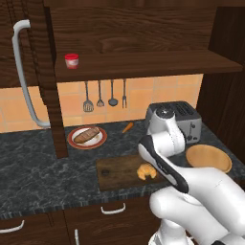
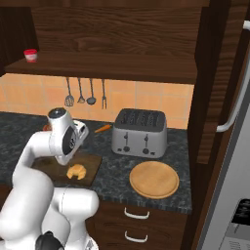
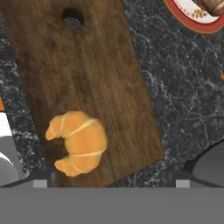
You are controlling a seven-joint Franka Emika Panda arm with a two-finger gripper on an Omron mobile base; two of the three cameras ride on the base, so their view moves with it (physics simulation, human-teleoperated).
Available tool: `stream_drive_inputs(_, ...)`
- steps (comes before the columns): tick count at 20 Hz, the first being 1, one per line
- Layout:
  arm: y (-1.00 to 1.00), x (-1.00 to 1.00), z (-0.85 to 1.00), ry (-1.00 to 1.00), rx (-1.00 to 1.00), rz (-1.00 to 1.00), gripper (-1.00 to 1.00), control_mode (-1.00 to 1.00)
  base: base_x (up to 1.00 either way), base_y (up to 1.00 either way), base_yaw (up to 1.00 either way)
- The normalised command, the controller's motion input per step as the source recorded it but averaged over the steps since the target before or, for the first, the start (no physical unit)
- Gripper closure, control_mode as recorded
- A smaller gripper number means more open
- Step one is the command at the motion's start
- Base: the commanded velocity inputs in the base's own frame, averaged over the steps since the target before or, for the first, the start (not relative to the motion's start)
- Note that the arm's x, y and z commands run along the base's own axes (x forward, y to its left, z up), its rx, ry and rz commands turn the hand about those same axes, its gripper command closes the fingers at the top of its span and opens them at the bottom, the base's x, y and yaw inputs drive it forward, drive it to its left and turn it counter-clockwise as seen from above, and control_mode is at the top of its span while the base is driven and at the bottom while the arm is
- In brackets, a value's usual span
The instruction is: From the different types of pastries on the counter, select a croissant and place it on the cutting board. Then retrieve a jar of jam from the cabinet and place it alongside the croissant on the cutting board.
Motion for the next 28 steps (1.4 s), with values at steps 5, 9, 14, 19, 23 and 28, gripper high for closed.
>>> stream_drive_inputs(5,0.12,-0.71,0.33,-0.28,0.00,0.01,-1.00,-1.00,0.00,0.00,0.00)
stream_drive_inputs(9,0.29,-1.00,0.00,-0.36,0.08,-0.02,-1.00,-1.00,0.00,0.00,0.00)
stream_drive_inputs(14,0.31,-0.76,0.13,-0.33,0.23,-0.06,-1.00,-1.00,0.00,0.00,0.00)
stream_drive_inputs(19,0.16,-0.71,0.13,-0.29,0.30,-0.05,-1.00,-1.00,0.00,0.00,0.00)
stream_drive_inputs(23,0.10,-0.63,0.21,-0.32,0.36,-0.04,-1.00,-1.00,0.00,0.00,0.00)
stream_drive_inputs(28,0.00,-0.48,0.24,-0.31,0.42,-0.10,-1.00,-1.00,0.00,0.00,0.00)
